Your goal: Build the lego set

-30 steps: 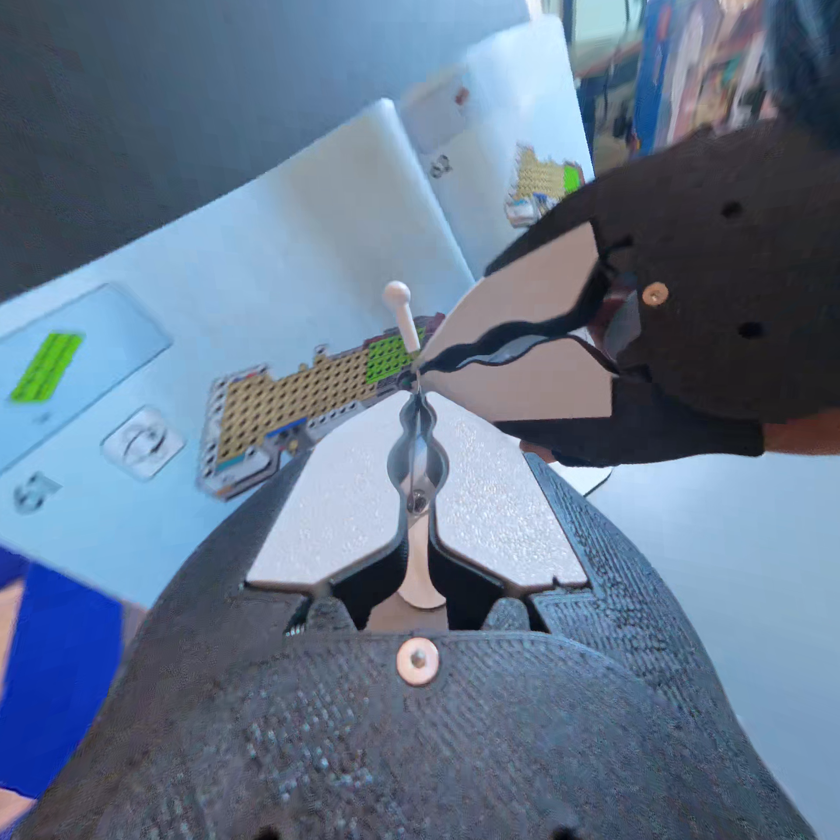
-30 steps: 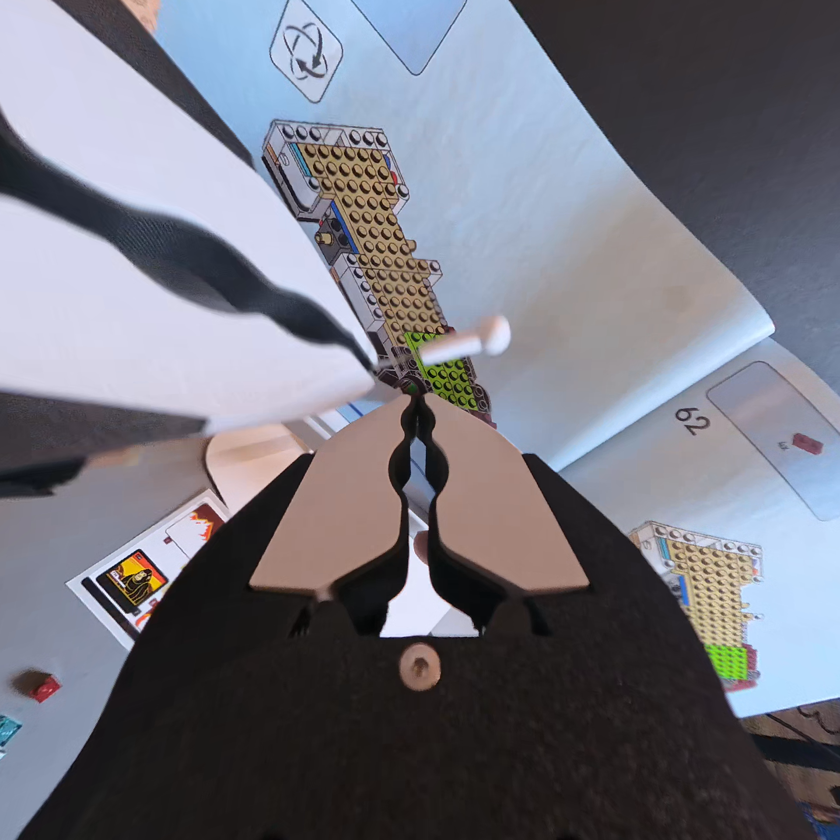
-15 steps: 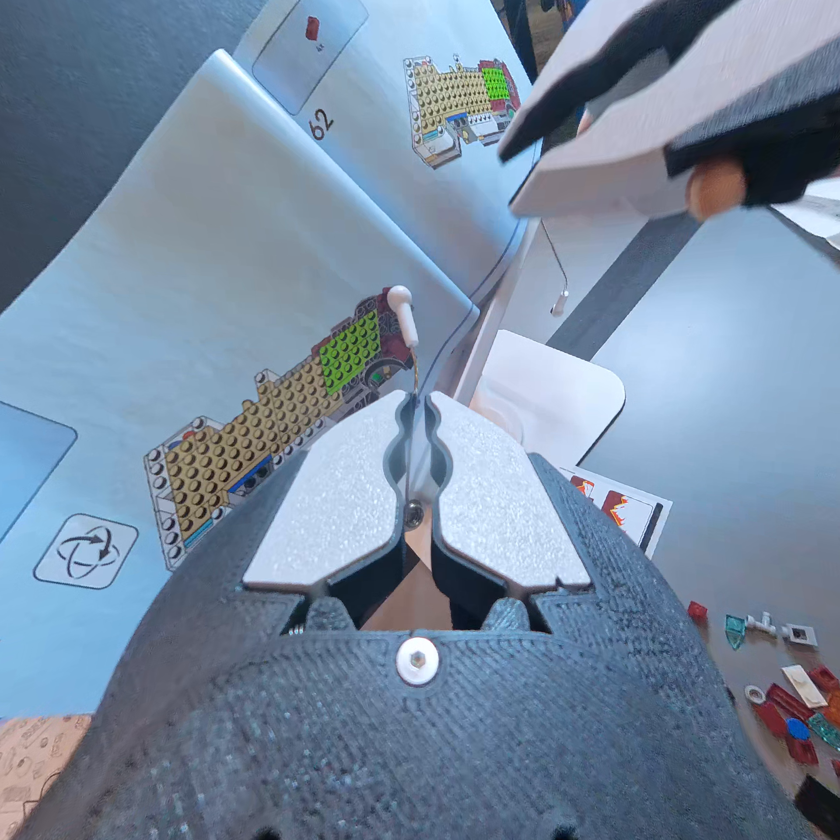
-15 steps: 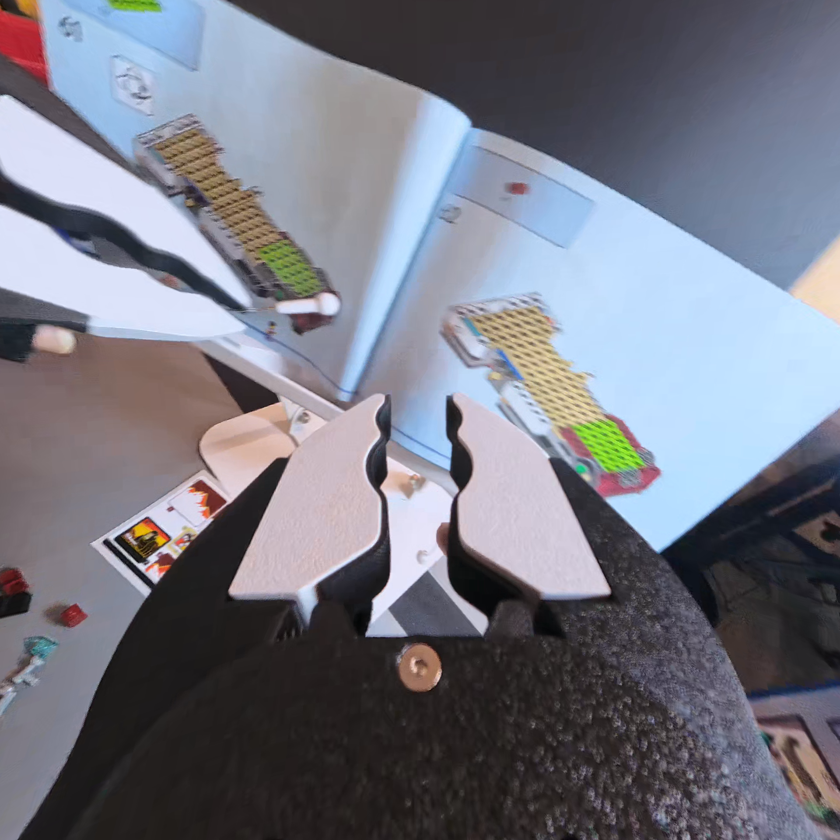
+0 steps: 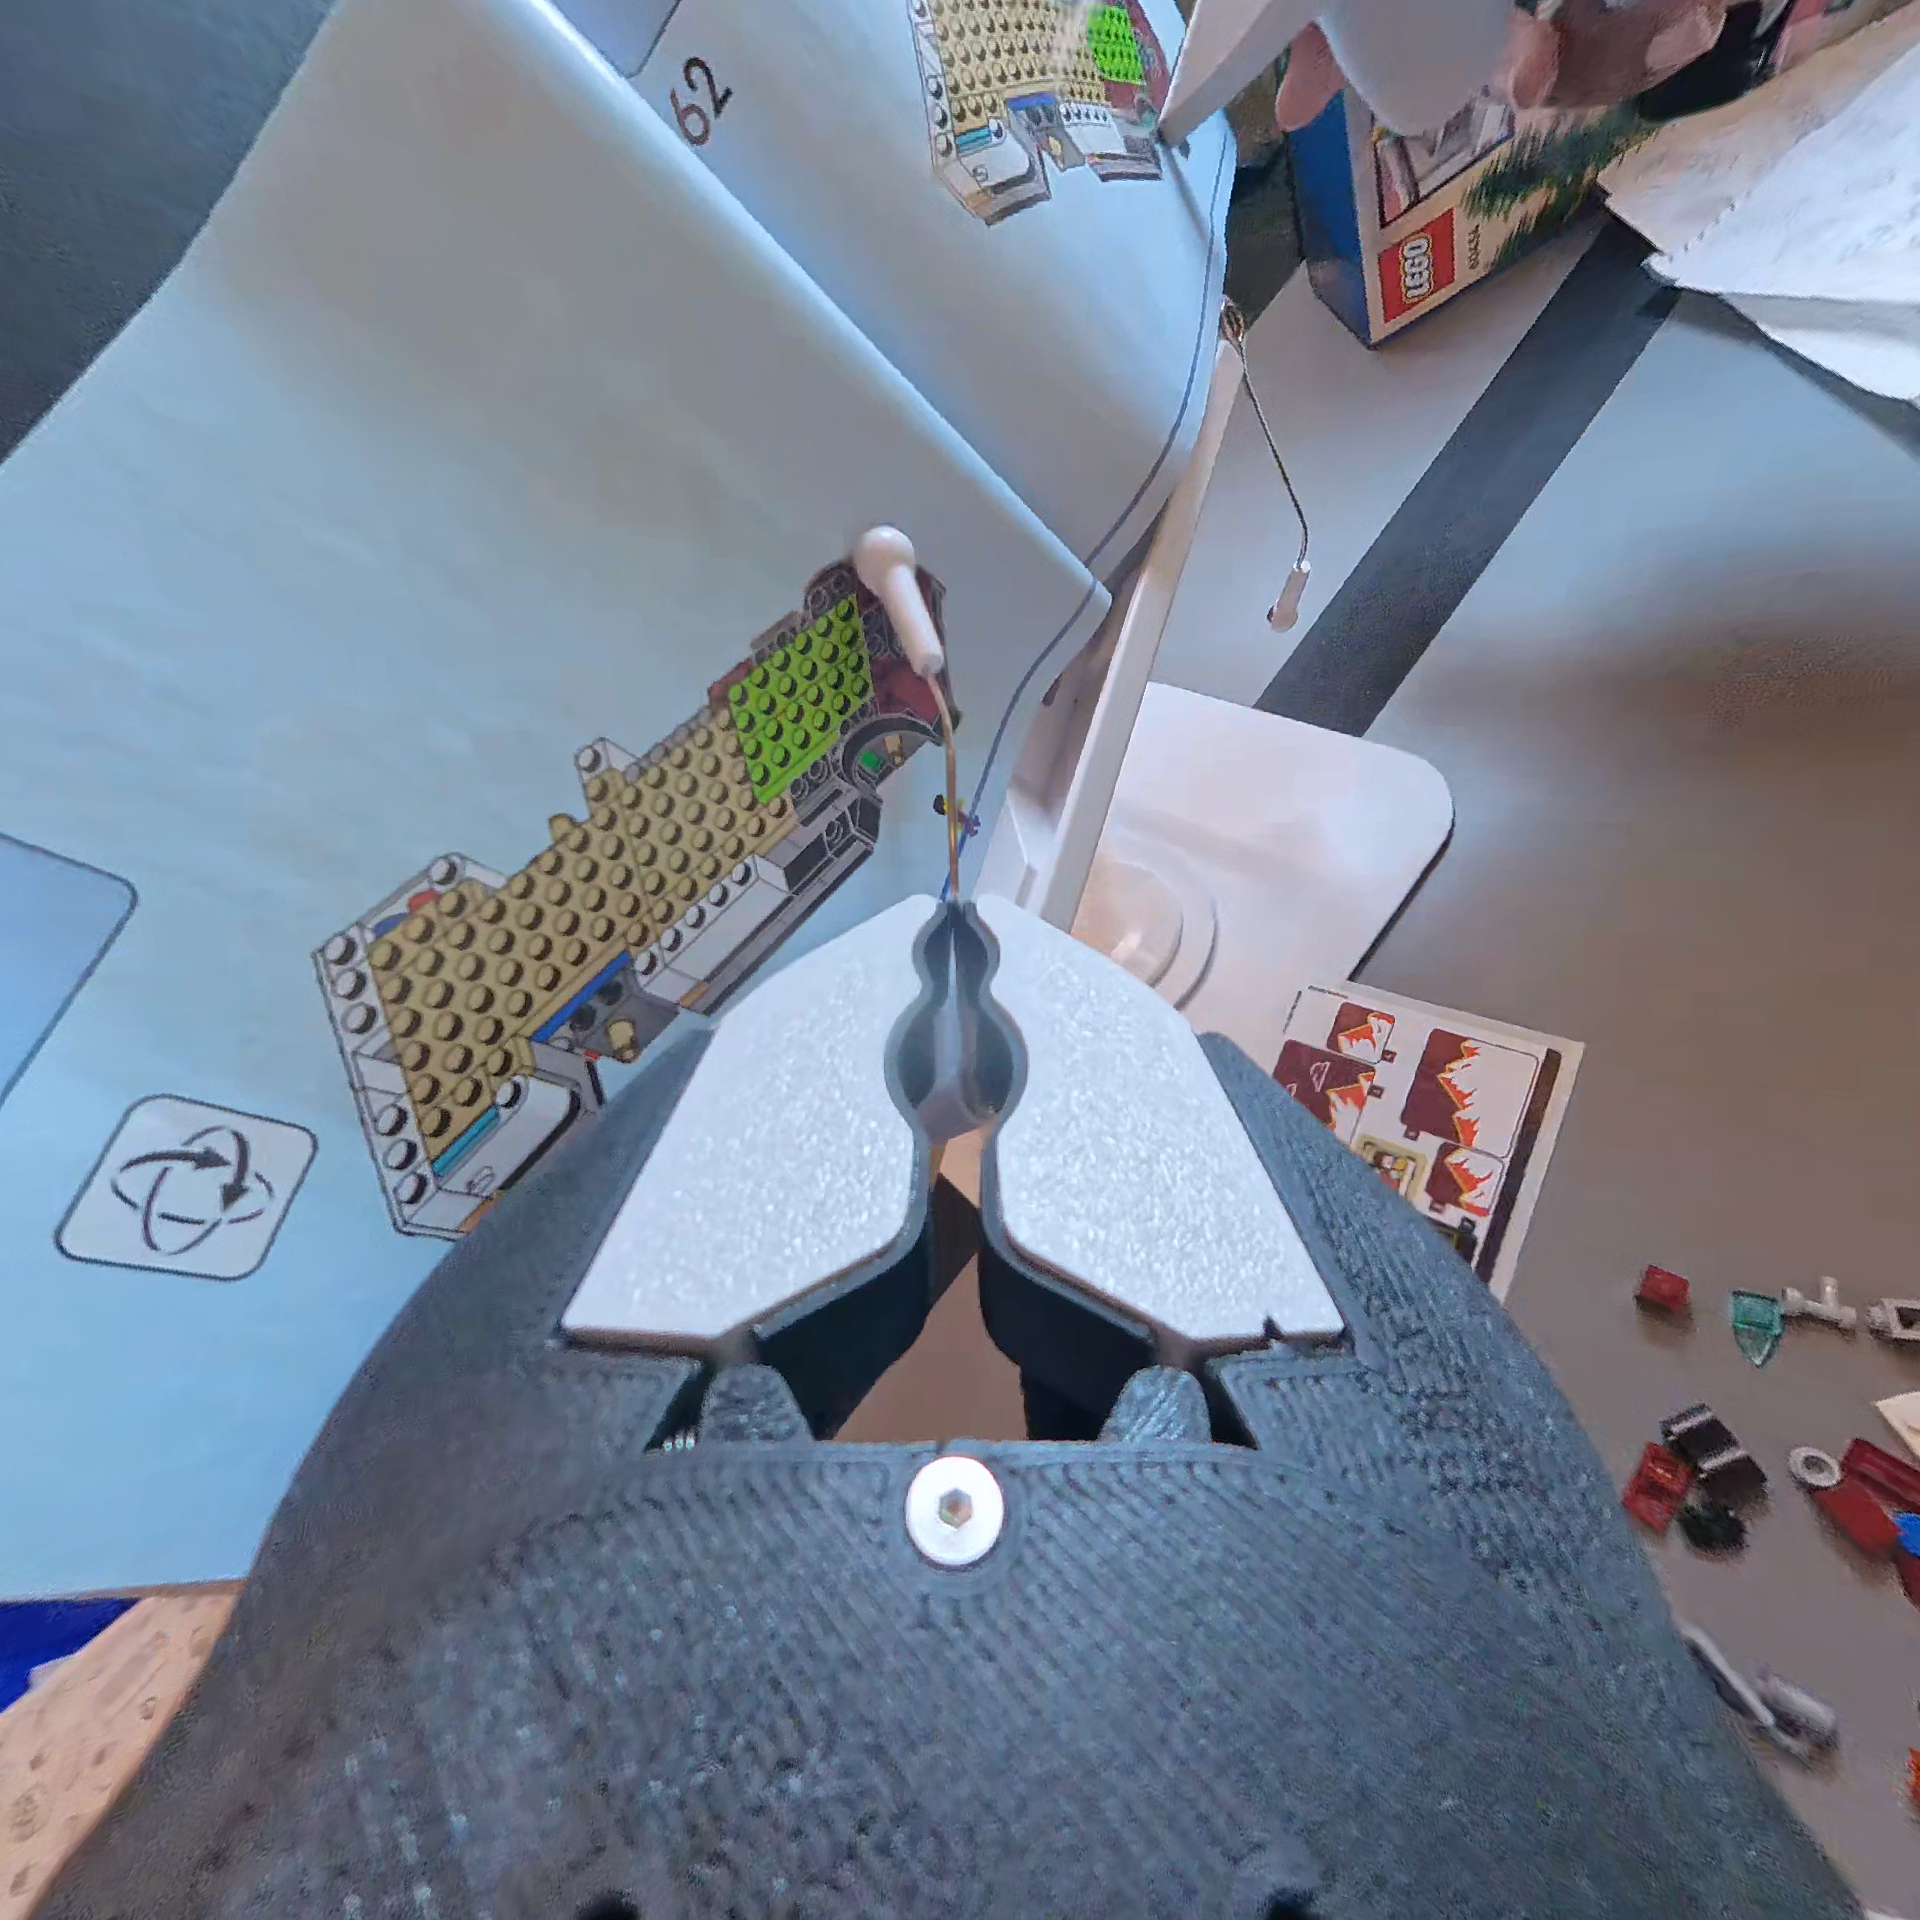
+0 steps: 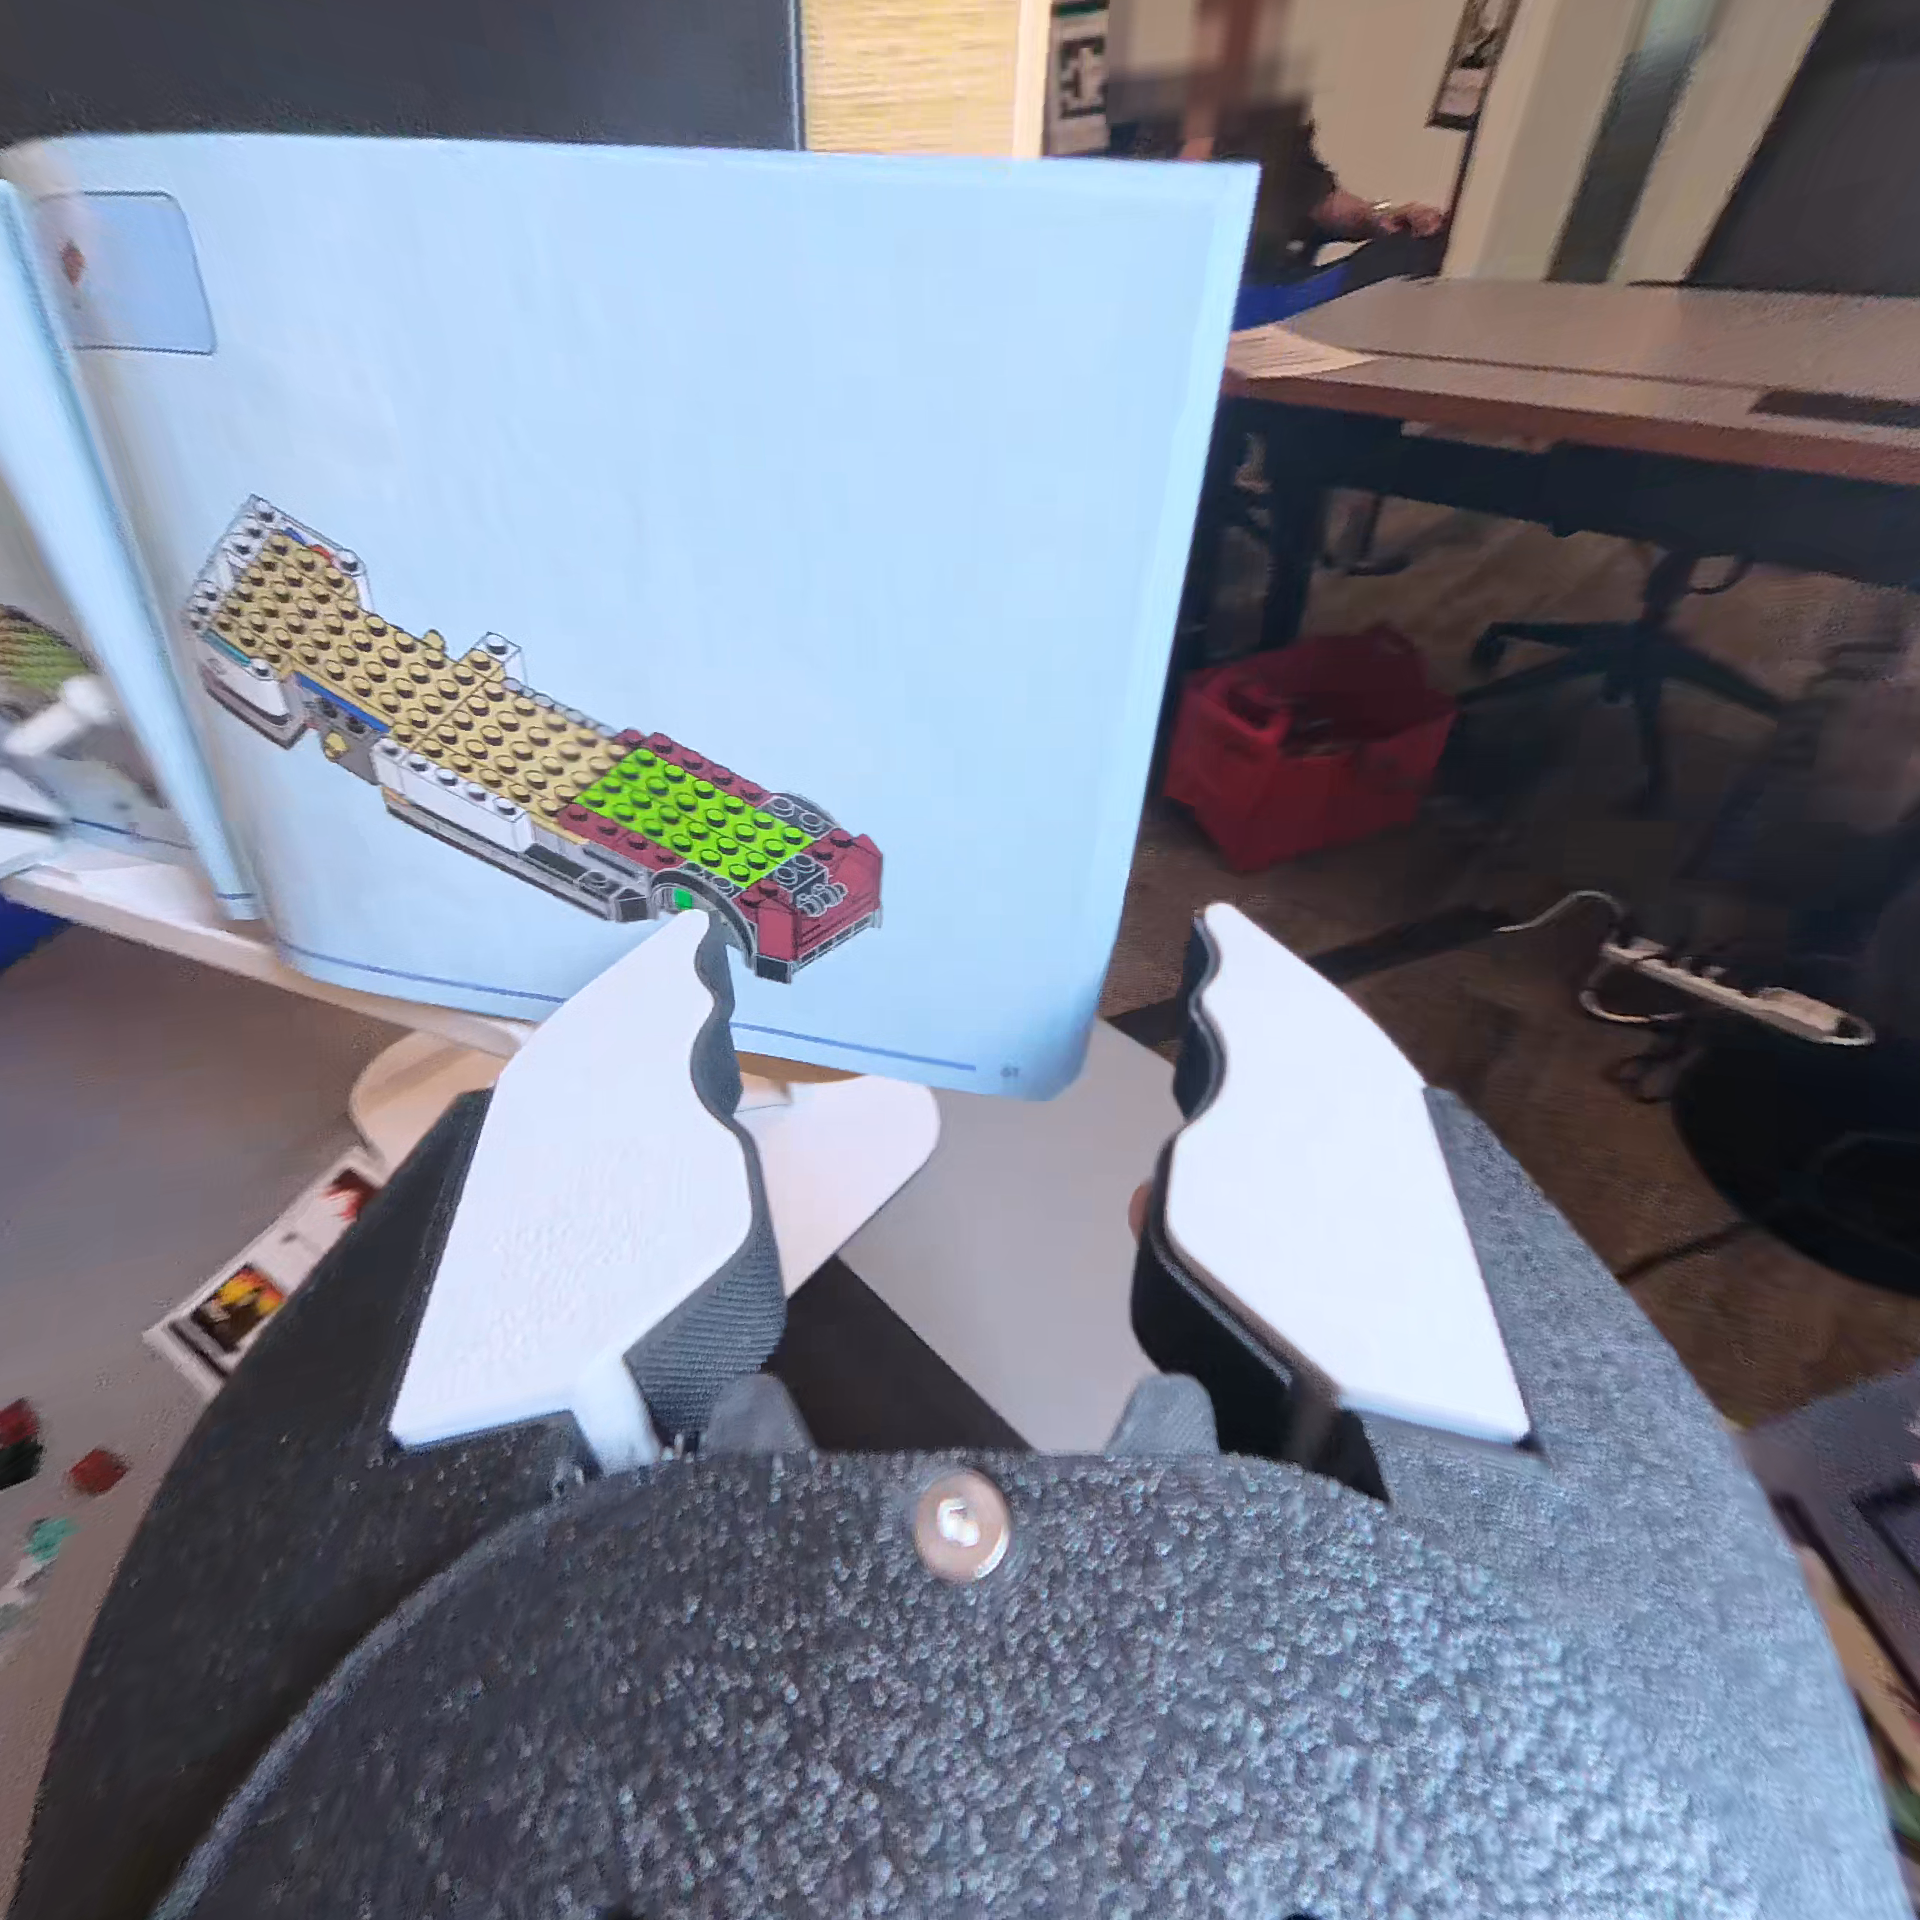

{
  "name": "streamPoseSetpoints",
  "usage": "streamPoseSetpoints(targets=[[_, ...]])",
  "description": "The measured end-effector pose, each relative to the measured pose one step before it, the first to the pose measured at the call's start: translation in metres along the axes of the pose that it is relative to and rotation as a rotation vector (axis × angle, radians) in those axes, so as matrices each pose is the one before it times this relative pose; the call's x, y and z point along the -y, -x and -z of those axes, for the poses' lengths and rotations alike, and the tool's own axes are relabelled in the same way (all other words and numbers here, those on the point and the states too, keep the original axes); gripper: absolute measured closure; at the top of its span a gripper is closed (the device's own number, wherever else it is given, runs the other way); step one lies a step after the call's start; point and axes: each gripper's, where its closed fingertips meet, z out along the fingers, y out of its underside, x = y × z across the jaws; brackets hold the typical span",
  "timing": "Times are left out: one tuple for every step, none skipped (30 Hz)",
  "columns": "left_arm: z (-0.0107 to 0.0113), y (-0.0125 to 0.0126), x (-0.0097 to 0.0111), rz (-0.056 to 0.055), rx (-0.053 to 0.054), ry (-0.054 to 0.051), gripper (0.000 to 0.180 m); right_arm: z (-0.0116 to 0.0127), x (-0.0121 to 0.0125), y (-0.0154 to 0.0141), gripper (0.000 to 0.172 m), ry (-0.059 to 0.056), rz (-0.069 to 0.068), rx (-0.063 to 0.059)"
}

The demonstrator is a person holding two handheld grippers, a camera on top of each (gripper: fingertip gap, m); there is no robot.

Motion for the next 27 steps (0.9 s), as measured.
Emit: streamPoseSetpoints(targets=[[-0.00012,0.00022,0.00016,-0.026,0.0089,0.0021,0.179,-0.00178,-0.00156,0.00501,0.094,0.0047,-0.0257,0.0521],[-0.00017,0.00028,0.00009,-0.019,0.0057,0.0024,0.179,-0.00117,-0.00173,0.00458,0.097,0.0044,-0.0169,0.0383],[-0.00006,0.00021,0.00001,-0.0127,-0.0009,0.0005,0.179,-0.00021,-0.00149,0.00287,0.1,0.0005,-0.0042,0.0173],[-0.00011,0.0,0.00009,-0.0044,-0.0055,-0.0006,0.179,0.00057,-0.00327,0.00362,0.109,0.0095,-0.0003,0.0168],[-0.00007,0.00033,-0.00003,0.0011,-0.006,0.0002,0.179,-0.00007,-0.00533,0.0051,0.117,0.0171,0.0043,0.0197],[-0.00014,0.00015,0.00008,-0.0026,-0.0038,0.0009,0.178,-0.00032,-0.0031,0.00483,0.113,-0.0016,0.0142,0.0055],[0.0001,-0.0002,-0.00007,-0.0187,-0.0018,0.0019,0.178,0.00138,-0.00098,0.00108,0.112,-0.0064,0.0283,-0.0226],[-0.00004,-0.00044,0.00011,-0.0288,0.0028,-0.001,0.178,0.00191,-0.00017,0.0003,0.113,-0.0054,0.0224,-0.0216],[-0.00032,0.00028,0.0003,-0.02,0.011,-0.001,0.178,0.00188,0.00197,0.00066,0.113,-0.0161,0.0033,-0.0074],[-0.00061,0.00047,0.00057,-0.0134,0.0108,0.0001,0.178,0.00133,0.00179,-0.00042,0.113,-0.0081,-0.0079,-0.0032],[-0.00059,0.00009,0.00048,-0.0107,0.0044,0.0033,0.178,0.00103,0.00219,-0.00197,0.112,-0.0048,-0.0053,-0.0053],[-0.0002,-0.00036,0.00021,-0.0077,-0.0009,0.0059,0.178,0.00048,0.00211,-0.00409,0.109,-0.0014,-0.0005,-0.0115],[-0.00006,-0.00044,0.00019,-0.0078,-0.0001,0.0038,0.178,-0.00015,0.00115,-0.00573,0.104,0.0064,-0.002,-0.0131],[0.00002,-0.00006,-0.00001,-0.0102,0.0055,0.0008,0.178,-0.0009,0.00003,-0.00493,0.102,0.0134,-0.0068,0.0015],[0.00018,0.00034,-0.00015,-0.0077,0.0074,0.0013,0.178,-0.00128,0.00033,-0.00243,0.101,0.0099,-0.0112,0.0213],[0.00019,-0.00012,-0.00015,-0.0064,0.0038,0.002,0.178,-0.00137,0.00189,-0.00138,0.101,0.0015,-0.013,0.0248],[0.00017,-0.00055,-0.00009,-0.0025,-0.0005,0.0023,0.178,-0.00138,0.00292,-0.00039,0.103,-0.004,-0.0081,0.028],[0.00019,-0.00011,-0.00019,0.0013,-0.0006,-0.0001,0.178,-0.00184,0.00284,0.00107,0.106,-0.0044,-0.0071,0.0343],[-0.00009,0.00012,-0.00016,0.0071,-0.0014,-0.0035,0.178,-0.00214,0.00222,0.00116,0.109,0.0007,-0.0132,0.0338],[-0.00023,0.0001,0.0,0.013,-0.0037,-0.0068,0.178,-0.00185,0.00255,0.00103,0.112,0.0012,-0.0069,0.0306],[-0.00028,-0.00004,0.00017,0.0175,-0.004,-0.0085,0.179,-0.00141,0.00414,0.00041,0.116,-0.0041,0.0075,0.0175],[-0.00014,-0.00004,0.00014,0.0157,0.0009,-0.0075,0.179,-0.00067,0.00657,0.00003,0.119,-0.0146,0.02,0.0049],[-0.00023,0.00015,0.00012,0.0056,0.006,-0.0058,0.179,-0.00021,0.00807,0.00002,0.121,-0.0191,0.0213,0.0018],[-0.00025,0.00007,0.00017,-0.0025,0.0075,-0.0042,0.179,-0.00022,0.00794,0.00014,0.123,-0.0115,0.0171,0.0038],[-0.00003,0.0,0.00008,-0.0068,0.0064,-0.0021,0.179,-0.00055,0.00743,-0.00077,0.124,-0.0038,0.0163,0.0],[-0.00005,0.00026,0.00016,-0.0045,0.0067,-0.0018,0.179,-0.00053,0.00717,-0.00138,0.124,-0.0002,0.0203,-0.0052],[-0.00016,0.00037,0.00006,-0.0028,0.0059,-0.0018,0.179,-0.00103,0.00439,-0.00053,0.124,0.0118,0.0204,0.0007]])
